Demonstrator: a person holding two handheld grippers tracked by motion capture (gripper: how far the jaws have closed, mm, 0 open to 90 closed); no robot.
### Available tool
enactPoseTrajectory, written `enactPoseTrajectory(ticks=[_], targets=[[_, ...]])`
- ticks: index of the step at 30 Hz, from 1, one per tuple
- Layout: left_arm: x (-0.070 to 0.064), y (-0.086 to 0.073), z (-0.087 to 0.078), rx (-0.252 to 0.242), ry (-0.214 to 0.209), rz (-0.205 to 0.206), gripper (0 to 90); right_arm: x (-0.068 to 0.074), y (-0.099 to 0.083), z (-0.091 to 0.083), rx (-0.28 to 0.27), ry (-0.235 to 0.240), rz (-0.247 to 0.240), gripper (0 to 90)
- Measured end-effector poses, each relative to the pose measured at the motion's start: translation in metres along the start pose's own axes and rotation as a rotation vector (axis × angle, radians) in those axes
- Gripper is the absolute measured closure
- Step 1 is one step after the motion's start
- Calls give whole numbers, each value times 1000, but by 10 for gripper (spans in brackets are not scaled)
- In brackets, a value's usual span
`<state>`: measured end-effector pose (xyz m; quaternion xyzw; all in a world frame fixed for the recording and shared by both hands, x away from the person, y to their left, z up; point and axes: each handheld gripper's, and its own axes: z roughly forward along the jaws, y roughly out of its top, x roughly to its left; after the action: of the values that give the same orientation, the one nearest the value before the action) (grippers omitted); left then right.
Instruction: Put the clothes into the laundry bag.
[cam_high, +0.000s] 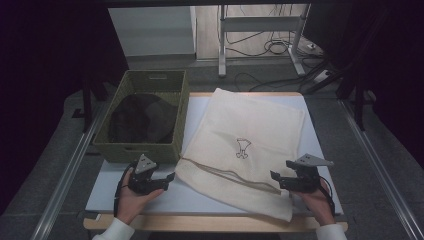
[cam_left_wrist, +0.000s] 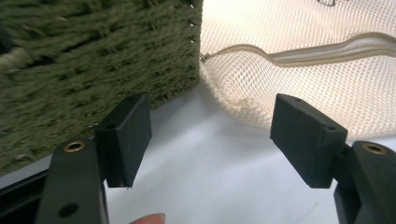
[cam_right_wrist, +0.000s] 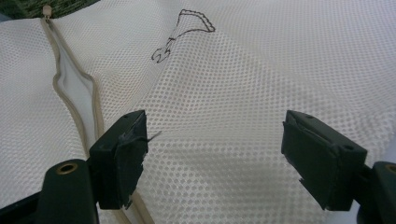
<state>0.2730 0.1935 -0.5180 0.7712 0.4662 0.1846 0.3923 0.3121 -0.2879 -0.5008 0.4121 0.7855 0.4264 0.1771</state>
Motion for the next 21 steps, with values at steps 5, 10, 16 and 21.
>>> enactPoseTrajectory(ticks=[5, 10, 16, 21], targets=[[-8, 2, 4, -1, -6, 26, 283, -10, -7, -10, -9, -19, 26, 226], [-6, -4, 1, 11, 4, 22, 274, -15, -5, -10, -7, -21, 35, 227], [0, -7, -2, -5, 1, 2, 270, -15, -4, -11, -2, -23, 56, 229], [2, -7, -2, -16, -4, 3, 276, -15, -1, -8, 13, -18, 49, 237]])
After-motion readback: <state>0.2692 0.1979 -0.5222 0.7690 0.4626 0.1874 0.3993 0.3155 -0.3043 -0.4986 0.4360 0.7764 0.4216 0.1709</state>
